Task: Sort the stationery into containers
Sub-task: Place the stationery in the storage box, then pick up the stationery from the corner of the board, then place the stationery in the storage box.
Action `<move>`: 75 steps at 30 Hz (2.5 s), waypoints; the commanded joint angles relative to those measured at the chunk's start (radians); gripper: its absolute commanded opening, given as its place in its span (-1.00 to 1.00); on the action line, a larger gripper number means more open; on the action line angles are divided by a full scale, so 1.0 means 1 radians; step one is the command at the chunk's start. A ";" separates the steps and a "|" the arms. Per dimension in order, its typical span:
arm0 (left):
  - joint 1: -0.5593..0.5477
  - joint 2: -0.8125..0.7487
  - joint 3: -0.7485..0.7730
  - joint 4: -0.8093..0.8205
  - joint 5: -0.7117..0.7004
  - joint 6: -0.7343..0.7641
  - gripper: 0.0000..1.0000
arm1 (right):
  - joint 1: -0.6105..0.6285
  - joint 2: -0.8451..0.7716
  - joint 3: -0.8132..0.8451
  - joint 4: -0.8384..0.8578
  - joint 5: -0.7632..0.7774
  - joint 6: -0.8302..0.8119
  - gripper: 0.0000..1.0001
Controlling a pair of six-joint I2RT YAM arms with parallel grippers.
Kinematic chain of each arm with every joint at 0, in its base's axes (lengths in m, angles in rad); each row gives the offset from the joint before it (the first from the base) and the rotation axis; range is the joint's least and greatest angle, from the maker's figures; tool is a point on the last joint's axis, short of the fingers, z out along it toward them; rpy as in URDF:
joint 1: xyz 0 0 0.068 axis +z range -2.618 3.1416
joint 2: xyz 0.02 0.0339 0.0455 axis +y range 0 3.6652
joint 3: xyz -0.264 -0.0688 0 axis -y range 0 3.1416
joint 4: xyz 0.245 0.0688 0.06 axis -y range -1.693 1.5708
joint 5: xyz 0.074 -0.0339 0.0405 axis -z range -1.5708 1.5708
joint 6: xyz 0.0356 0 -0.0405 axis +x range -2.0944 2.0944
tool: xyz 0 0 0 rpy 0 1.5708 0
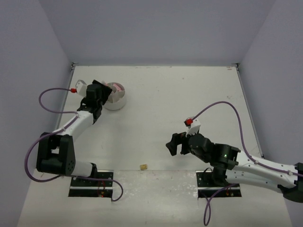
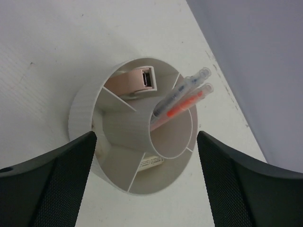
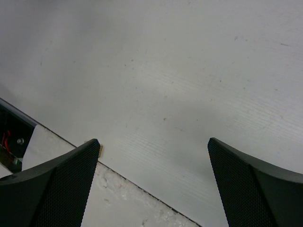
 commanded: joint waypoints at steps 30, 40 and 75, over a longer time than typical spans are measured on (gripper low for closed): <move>0.004 -0.858 -0.092 -0.483 0.636 0.647 1.00 | 0.233 0.993 0.532 -0.046 -0.396 -0.536 0.43; 0.004 -0.868 -0.133 -0.485 0.626 0.683 1.00 | 0.217 1.157 0.591 -0.032 -0.352 -0.609 -0.01; -0.457 -0.674 -0.405 0.336 0.801 0.060 0.74 | 0.077 0.350 0.200 0.319 -0.193 -0.515 -1.00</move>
